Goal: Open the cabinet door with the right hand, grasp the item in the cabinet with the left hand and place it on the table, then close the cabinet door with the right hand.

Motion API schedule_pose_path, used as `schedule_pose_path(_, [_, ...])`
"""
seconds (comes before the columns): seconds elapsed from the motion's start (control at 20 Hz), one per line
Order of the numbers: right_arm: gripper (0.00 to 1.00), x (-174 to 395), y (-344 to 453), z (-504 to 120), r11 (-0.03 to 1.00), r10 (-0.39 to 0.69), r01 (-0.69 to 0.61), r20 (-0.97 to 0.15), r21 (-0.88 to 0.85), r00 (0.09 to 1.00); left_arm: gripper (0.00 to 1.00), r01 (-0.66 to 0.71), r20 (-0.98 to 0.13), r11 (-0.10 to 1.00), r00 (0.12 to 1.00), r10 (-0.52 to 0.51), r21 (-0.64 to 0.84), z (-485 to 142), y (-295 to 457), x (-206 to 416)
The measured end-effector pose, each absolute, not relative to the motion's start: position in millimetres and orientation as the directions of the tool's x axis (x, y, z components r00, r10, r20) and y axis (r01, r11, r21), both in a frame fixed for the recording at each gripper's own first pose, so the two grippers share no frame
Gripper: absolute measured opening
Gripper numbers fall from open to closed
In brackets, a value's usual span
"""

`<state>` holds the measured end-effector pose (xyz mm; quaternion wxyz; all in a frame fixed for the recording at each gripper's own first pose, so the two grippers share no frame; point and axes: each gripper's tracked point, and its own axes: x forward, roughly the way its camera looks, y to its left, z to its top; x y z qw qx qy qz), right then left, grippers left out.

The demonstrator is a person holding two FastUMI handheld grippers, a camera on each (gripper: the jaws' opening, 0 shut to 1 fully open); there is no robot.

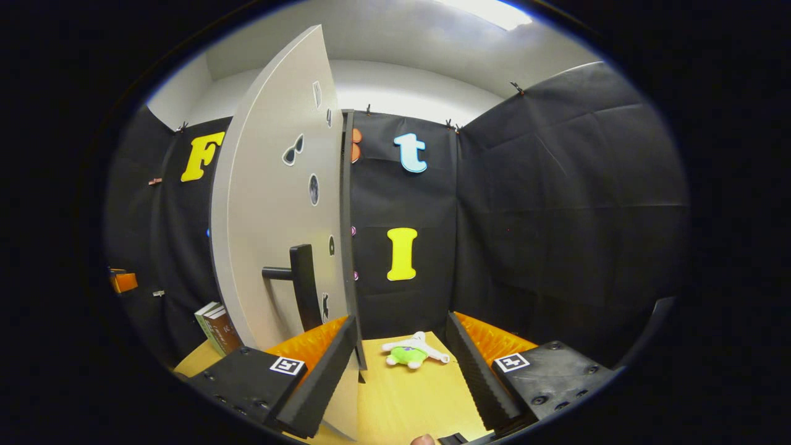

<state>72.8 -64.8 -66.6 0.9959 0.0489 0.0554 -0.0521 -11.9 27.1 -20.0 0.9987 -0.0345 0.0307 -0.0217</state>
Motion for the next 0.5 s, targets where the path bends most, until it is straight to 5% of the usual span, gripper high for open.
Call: schedule_pose_path(0.5, [0.96, 80, 8, -66, 0.992, 0.03, -0.014, -0.127, 0.122, 0.992, 0.94, 0.049, -0.07, 0.997, 0.996, -0.053, -0.064, -25, 32, -17])
